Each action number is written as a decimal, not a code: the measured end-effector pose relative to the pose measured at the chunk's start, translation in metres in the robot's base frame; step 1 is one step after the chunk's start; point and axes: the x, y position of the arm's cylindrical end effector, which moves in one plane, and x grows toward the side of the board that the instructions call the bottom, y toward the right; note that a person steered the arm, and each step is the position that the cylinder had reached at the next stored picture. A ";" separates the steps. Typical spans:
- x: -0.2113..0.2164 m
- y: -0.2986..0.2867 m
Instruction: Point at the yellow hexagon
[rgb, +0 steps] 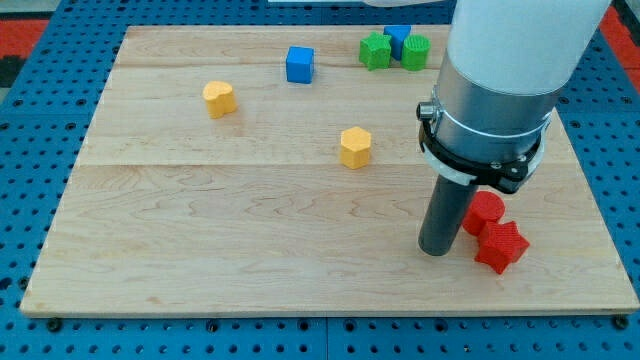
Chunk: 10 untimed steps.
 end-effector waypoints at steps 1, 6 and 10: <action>0.000 0.000; -0.122 -0.022; -0.074 -0.022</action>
